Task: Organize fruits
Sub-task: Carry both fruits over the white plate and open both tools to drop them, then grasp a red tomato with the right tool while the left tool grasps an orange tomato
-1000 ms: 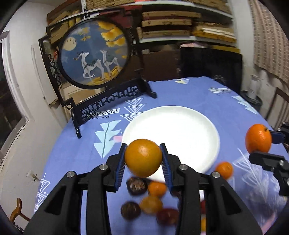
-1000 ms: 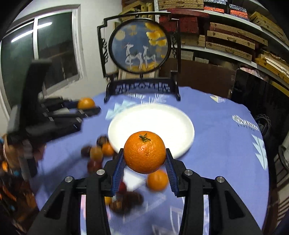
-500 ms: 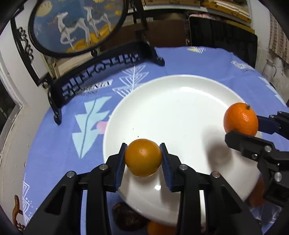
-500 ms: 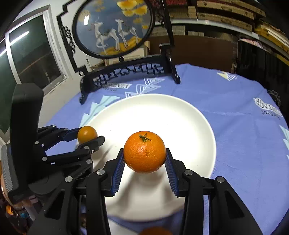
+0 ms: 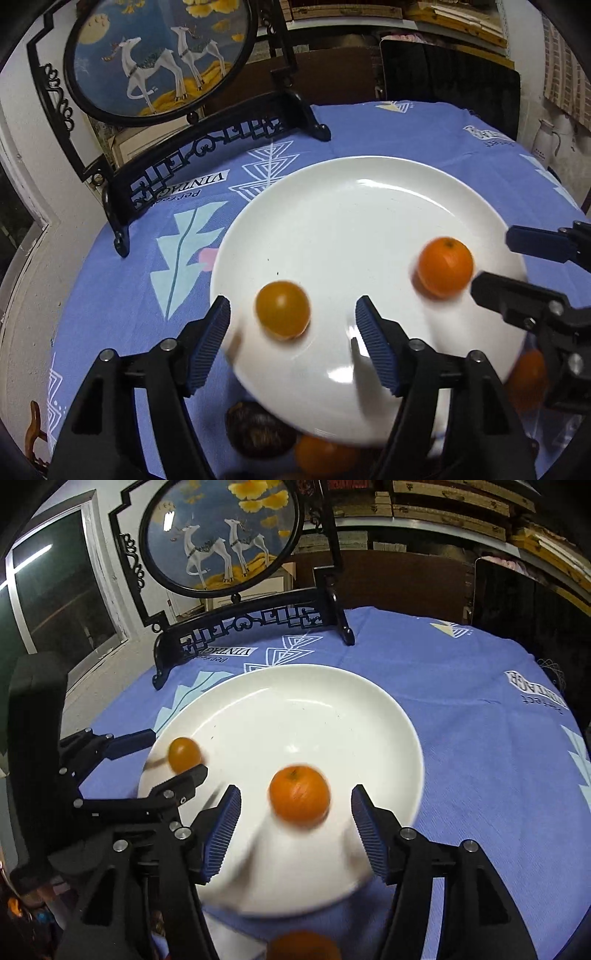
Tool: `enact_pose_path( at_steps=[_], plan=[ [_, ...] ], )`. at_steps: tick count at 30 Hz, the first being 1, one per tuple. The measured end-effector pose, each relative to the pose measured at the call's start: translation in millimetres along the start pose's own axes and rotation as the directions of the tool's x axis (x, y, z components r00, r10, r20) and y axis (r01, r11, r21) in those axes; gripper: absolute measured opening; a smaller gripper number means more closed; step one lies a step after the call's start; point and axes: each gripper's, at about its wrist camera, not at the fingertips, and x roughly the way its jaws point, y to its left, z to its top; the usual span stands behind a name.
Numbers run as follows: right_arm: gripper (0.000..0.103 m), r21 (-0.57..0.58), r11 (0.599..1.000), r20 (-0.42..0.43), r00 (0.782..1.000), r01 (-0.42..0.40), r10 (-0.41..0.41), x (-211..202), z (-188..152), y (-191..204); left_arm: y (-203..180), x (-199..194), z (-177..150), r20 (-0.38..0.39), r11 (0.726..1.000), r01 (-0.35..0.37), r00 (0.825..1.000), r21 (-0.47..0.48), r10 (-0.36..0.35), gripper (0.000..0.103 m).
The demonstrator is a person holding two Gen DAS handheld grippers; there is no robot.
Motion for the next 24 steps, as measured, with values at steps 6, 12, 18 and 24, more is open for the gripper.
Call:
enact_pose_path(
  at_steps=[6,12,18,24],
  plan=[
    [0.069,-0.078,0.996,0.029,0.999,-0.038,0.040,-59.4,-48.4,17.8,8.1,-38.4,-24.6,0.027,1.000,0.015,1.000,-0.021,-0.015,0.077],
    [0.075,-0.255,0.964,0.003,0.997,-0.075,0.078,-106.6,-122.5,53.8,17.2,-85.8,-67.1,0.073,0.999,0.054,0.996,-0.008,-0.053,0.081],
    [0.075,-0.199,0.965,-0.128,0.981,-0.171,0.147,-100.0,-162.2,65.5,25.8,-110.0,-102.2,0.069,0.997,0.071,0.995,-0.005,-0.070,0.086],
    [0.045,-0.175,0.960,-0.200,0.963,-0.217,0.181,-76.6,-162.1,76.8,26.8,-117.6,-134.0,0.022,0.993,0.117,0.993,0.000,-0.117,0.086]
  ],
)
